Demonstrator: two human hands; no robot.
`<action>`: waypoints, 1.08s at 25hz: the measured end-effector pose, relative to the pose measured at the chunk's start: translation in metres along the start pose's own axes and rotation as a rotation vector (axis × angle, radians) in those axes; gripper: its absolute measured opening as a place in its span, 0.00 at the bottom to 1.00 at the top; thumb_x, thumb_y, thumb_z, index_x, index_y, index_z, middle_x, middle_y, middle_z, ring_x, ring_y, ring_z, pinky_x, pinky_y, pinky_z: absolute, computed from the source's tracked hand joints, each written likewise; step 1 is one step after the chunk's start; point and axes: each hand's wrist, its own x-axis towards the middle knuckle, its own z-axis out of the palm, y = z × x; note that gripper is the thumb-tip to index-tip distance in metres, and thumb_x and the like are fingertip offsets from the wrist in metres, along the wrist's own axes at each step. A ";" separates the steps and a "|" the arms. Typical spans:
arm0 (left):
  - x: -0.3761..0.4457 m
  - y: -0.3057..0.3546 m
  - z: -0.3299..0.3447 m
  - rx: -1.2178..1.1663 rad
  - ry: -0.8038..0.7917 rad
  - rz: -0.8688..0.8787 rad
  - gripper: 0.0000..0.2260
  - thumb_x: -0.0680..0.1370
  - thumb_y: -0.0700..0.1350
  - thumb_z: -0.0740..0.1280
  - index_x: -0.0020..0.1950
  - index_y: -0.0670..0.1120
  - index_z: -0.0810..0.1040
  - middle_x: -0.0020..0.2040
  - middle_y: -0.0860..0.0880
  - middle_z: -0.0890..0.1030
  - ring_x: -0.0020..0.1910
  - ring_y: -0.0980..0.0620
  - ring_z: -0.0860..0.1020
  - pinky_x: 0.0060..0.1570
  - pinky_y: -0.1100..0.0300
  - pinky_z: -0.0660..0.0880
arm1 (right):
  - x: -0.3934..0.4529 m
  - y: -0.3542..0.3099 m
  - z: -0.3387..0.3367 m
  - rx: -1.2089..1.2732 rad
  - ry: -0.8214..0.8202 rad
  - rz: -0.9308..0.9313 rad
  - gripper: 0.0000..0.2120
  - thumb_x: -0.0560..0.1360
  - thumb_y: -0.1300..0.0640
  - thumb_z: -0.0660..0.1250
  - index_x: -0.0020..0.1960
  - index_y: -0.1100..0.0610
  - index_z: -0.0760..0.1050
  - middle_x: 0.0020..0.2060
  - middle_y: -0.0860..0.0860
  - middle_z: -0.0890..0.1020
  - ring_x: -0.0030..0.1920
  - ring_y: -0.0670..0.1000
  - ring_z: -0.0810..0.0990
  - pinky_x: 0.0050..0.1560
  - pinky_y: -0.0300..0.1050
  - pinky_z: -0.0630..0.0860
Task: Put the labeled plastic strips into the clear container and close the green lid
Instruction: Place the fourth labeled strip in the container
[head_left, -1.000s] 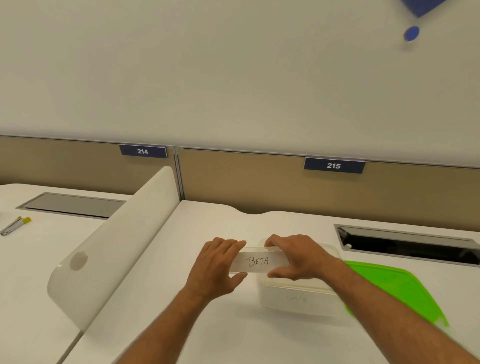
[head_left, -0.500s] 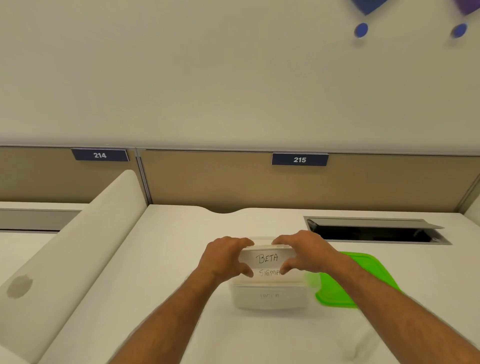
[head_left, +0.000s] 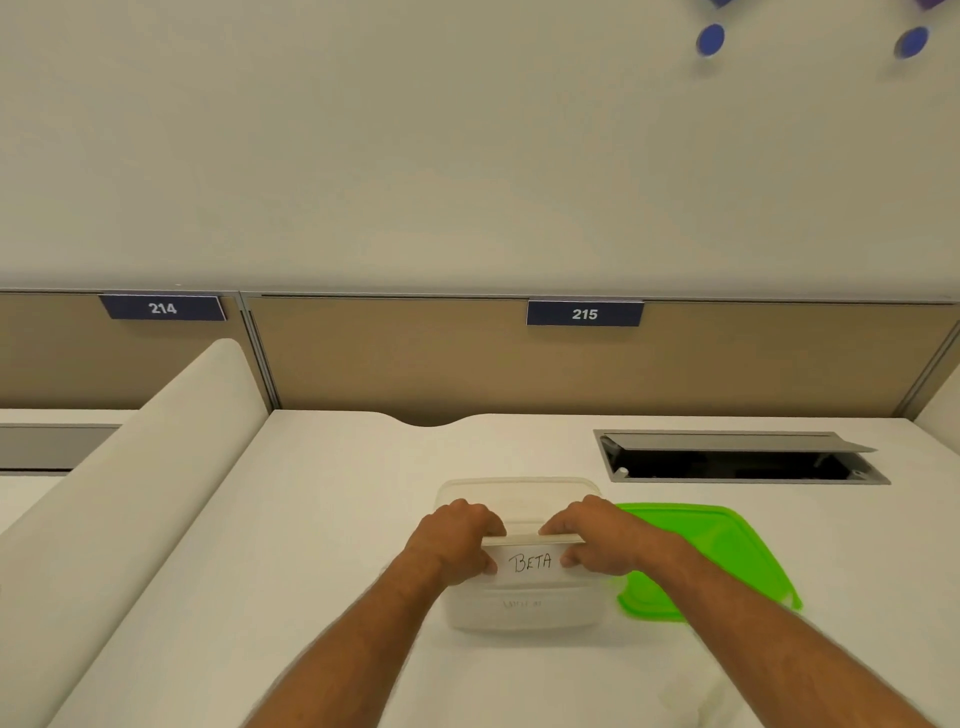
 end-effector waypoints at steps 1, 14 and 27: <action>0.001 0.000 0.002 -0.001 -0.020 -0.009 0.21 0.72 0.48 0.74 0.65 0.56 0.77 0.63 0.50 0.79 0.61 0.48 0.76 0.60 0.53 0.74 | 0.002 0.001 0.003 -0.006 -0.022 -0.005 0.22 0.75 0.53 0.68 0.69 0.46 0.72 0.64 0.49 0.77 0.66 0.53 0.69 0.65 0.47 0.68; 0.010 0.006 0.016 0.059 -0.150 -0.026 0.16 0.70 0.42 0.73 0.57 0.53 0.81 0.59 0.51 0.80 0.55 0.49 0.80 0.54 0.54 0.79 | 0.010 -0.008 0.016 -0.022 -0.133 -0.034 0.22 0.70 0.57 0.73 0.64 0.52 0.78 0.57 0.52 0.83 0.58 0.51 0.79 0.59 0.45 0.77; 0.012 0.004 0.017 0.023 -0.164 -0.038 0.17 0.70 0.45 0.73 0.59 0.52 0.79 0.59 0.51 0.79 0.56 0.50 0.79 0.55 0.54 0.78 | 0.013 -0.008 0.016 0.029 -0.119 -0.044 0.22 0.69 0.55 0.72 0.63 0.52 0.78 0.58 0.50 0.83 0.55 0.49 0.80 0.56 0.45 0.78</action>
